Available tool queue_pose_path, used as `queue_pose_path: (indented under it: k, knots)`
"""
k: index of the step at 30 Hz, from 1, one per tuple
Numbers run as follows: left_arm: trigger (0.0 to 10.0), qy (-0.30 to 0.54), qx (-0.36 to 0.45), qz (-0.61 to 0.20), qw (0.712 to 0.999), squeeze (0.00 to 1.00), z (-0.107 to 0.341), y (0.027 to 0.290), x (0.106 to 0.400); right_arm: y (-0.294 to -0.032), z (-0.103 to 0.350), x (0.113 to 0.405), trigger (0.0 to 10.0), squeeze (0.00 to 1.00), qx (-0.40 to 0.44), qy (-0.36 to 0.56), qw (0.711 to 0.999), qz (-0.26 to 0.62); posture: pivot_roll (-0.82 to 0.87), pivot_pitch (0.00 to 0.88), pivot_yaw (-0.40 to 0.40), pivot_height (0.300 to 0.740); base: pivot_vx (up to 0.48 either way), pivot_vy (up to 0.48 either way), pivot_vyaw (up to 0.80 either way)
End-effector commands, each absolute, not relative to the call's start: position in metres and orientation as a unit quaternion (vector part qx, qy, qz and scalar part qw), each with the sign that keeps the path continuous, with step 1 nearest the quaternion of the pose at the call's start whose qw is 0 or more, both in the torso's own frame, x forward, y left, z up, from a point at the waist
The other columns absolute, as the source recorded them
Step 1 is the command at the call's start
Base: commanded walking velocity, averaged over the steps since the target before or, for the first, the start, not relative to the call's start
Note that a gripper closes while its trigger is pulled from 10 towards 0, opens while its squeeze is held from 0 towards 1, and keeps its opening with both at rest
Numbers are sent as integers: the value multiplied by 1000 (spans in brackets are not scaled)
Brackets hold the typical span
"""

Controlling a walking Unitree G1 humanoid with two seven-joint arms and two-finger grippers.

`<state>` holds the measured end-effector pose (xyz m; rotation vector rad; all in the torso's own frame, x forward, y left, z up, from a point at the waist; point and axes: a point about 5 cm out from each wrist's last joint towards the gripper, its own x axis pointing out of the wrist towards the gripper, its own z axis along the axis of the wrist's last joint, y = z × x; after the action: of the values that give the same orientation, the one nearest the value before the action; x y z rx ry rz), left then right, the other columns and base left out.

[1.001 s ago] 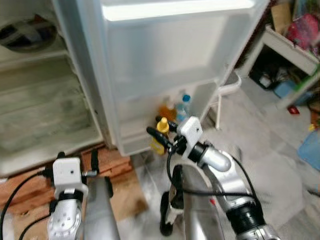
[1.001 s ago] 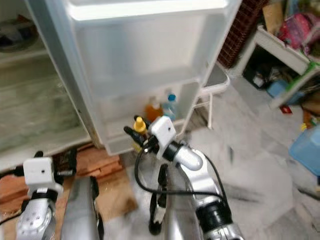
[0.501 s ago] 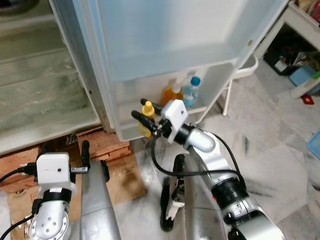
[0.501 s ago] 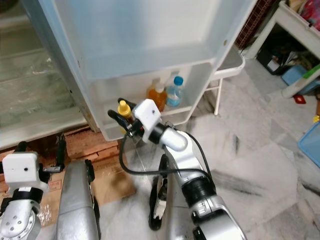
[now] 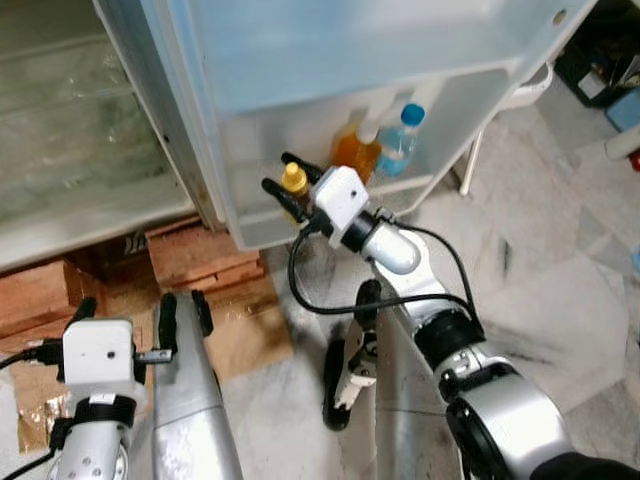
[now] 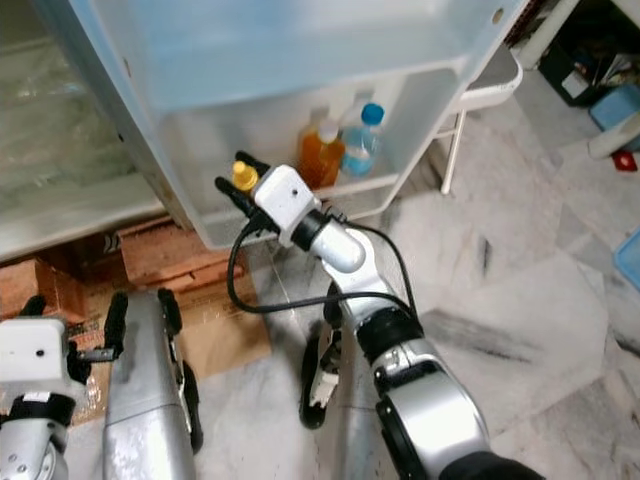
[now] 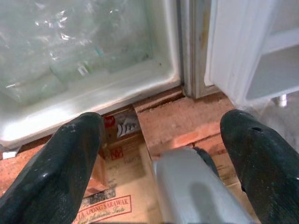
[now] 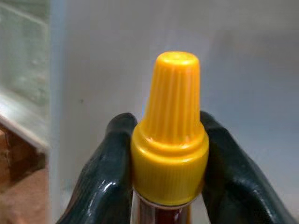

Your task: Restocking fridge

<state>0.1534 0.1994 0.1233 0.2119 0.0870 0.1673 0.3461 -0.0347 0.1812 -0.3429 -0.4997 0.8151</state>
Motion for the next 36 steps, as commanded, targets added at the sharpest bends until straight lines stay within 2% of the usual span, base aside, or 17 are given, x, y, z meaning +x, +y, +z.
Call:
queue_pose_path:
  k: [1, 9, 13, 16, 20, 21, 28, 36]
  knots:
    - [10000, 55, 110, 85, 989, 0, 123, 200, 149, -38, 178, 346, 10000, 0, -177, -245, 876, 377, 269, 426, -104, 448, 0, 0, 0]
    - [10000, 58, 111, 85, 988, 0, 125, 199, 146, -32, 191, 353, 10000, 0, -197, -274, 876, 346, 285, 431, -102, 448, 0, 0, 0]
    - [10000, 62, 111, 86, 988, 0, 125, 198, 145, -32, 194, 362, 10000, 0, -268, -280, 872, 299, 292, 433, -106, 448, 0, 0, 0]
    - [10000, 62, 111, 88, 988, 0, 125, 199, 144, -42, 192, 370, 10000, 0, -273, -260, 889, 262, 298, 436, -106, 448, 0, 0, 0]
    - [10000, 64, 111, 88, 988, 0, 125, 199, 143, -47, 188, 373, 10000, 0, -272, -241, 896, 255, 301, 438, -102, 448, 0, 0, 0]
    - [10000, 65, 111, 87, 988, 0, 125, 199, 143, -52, 181, 374, 10000, 0, -258, -218, 910, 242, 300, 438, -100, 448, 0, 0, 0]
    - [10000, 68, 112, 80, 988, 0, 125, 198, 144, -68, 158, 376, 10000, 0, -208, -149, 948, 188, 305, 439, -92, 448, 0, 0, 0]
    - [10000, 71, 116, 78, 988, 0, 125, 200, 144, -81, 156, 381, 10000, 0, -193, -128, 963, 135, 312, 438, -84, 448, 0, 0, 0]
